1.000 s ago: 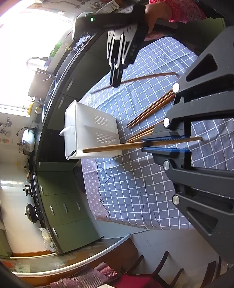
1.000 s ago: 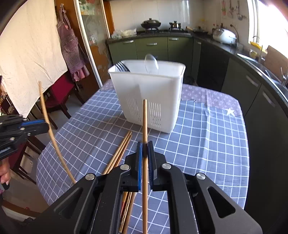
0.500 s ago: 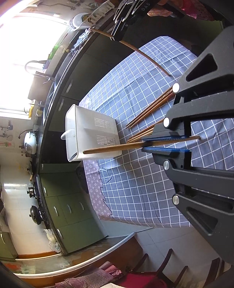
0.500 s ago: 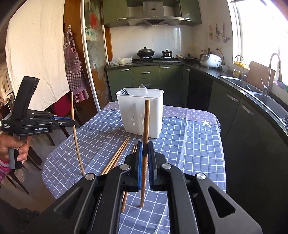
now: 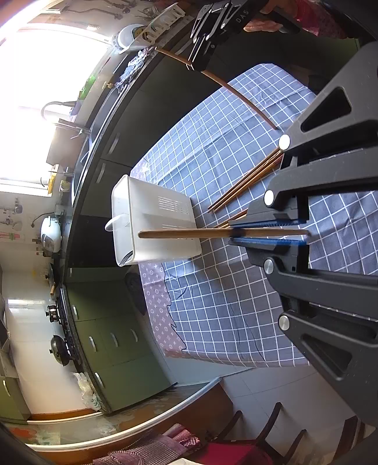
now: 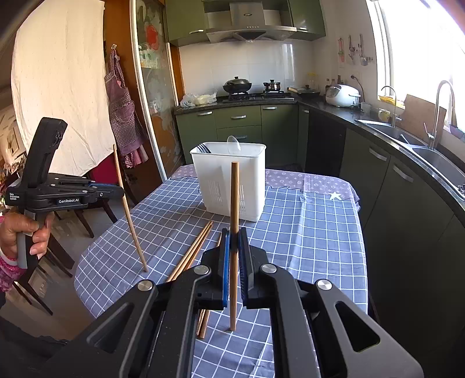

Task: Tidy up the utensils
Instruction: 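Carry both chopsticks to the white holder and drop the left gripper's chopstick in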

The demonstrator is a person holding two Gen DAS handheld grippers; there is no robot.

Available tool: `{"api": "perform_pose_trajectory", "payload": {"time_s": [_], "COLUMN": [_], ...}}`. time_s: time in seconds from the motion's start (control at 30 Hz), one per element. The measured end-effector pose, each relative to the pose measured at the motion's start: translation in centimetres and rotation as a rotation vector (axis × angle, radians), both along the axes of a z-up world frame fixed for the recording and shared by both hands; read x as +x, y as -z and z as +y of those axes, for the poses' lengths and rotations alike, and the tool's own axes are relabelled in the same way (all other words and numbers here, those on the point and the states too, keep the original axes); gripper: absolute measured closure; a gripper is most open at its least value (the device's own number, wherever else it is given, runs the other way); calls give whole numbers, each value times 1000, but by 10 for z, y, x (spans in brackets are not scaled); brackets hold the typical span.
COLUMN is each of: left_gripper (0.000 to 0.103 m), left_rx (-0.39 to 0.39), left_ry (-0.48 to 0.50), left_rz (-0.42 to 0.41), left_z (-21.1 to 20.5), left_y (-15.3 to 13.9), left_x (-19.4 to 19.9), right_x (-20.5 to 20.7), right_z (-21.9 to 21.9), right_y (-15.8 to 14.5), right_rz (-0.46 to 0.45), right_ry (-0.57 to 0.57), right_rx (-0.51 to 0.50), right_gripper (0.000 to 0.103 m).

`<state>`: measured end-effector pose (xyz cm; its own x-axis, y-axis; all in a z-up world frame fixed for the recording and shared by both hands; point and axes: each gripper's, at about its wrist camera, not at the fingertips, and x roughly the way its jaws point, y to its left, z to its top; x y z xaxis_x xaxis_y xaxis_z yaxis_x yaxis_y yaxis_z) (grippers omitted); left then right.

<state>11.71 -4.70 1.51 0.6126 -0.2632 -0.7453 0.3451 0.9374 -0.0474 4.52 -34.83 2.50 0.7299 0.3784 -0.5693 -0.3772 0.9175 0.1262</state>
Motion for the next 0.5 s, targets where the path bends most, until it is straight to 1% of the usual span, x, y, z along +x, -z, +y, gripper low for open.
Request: {"api": "perform_pose_trajectory", "payload": {"time_s": [0.2,0.4,0.5], "left_gripper": [97,97,97], "left_rx": [-21,-32,-50], "left_ry": [7,24,36], "left_rz": [-16,-50,-61], "left_z": [-4,-17,-24], "left_y": [-20,-58,-81], "left_x": [14,40,52], "right_x": [0,1,2], "right_z": [-4,-6,-6], "right_y": [1,1,1], "right_rz": [2,6,5], "right_ry": [-2,-2,-4], "right_rx": [7,18,20], "right_gripper": [96,96,96]}}
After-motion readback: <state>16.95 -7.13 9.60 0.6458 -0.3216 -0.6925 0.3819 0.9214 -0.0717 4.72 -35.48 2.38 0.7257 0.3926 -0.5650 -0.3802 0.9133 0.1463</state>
